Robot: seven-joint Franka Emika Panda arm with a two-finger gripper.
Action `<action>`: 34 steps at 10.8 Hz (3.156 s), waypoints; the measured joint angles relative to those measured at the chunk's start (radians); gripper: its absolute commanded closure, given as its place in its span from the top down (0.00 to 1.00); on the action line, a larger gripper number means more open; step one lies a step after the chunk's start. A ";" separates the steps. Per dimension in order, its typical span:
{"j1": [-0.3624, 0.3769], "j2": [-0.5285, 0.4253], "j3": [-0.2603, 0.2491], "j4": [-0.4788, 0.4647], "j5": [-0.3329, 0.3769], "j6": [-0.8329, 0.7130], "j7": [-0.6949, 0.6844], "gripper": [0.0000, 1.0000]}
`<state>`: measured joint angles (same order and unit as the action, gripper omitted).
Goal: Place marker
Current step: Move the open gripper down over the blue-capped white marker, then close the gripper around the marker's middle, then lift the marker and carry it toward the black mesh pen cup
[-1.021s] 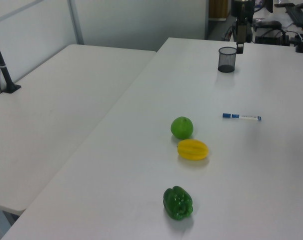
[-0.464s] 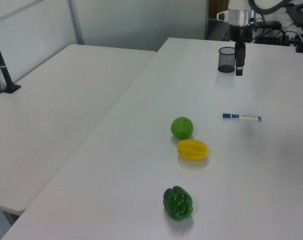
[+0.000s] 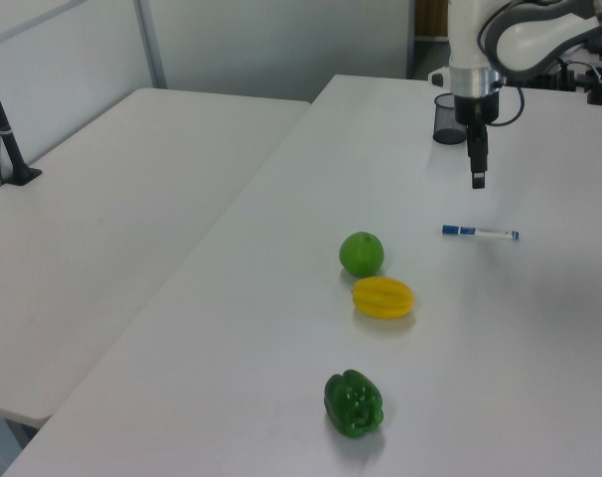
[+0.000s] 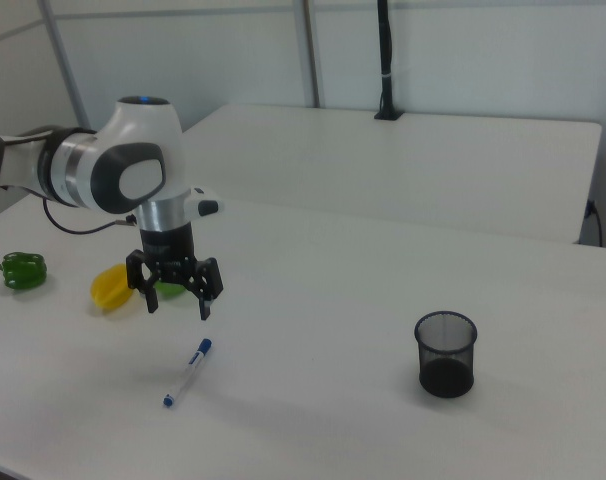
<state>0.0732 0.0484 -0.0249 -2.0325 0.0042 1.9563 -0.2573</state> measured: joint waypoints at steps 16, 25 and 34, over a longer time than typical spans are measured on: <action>0.037 0.096 0.000 -0.206 -0.035 0.411 0.070 0.00; 0.020 0.056 -0.005 -0.194 -0.036 0.399 0.073 0.00; -0.019 -0.022 -0.059 0.259 0.048 -0.095 0.087 0.00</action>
<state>0.0537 0.0261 -0.0835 -1.7732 0.0520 1.8608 -0.1700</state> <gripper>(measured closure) 0.837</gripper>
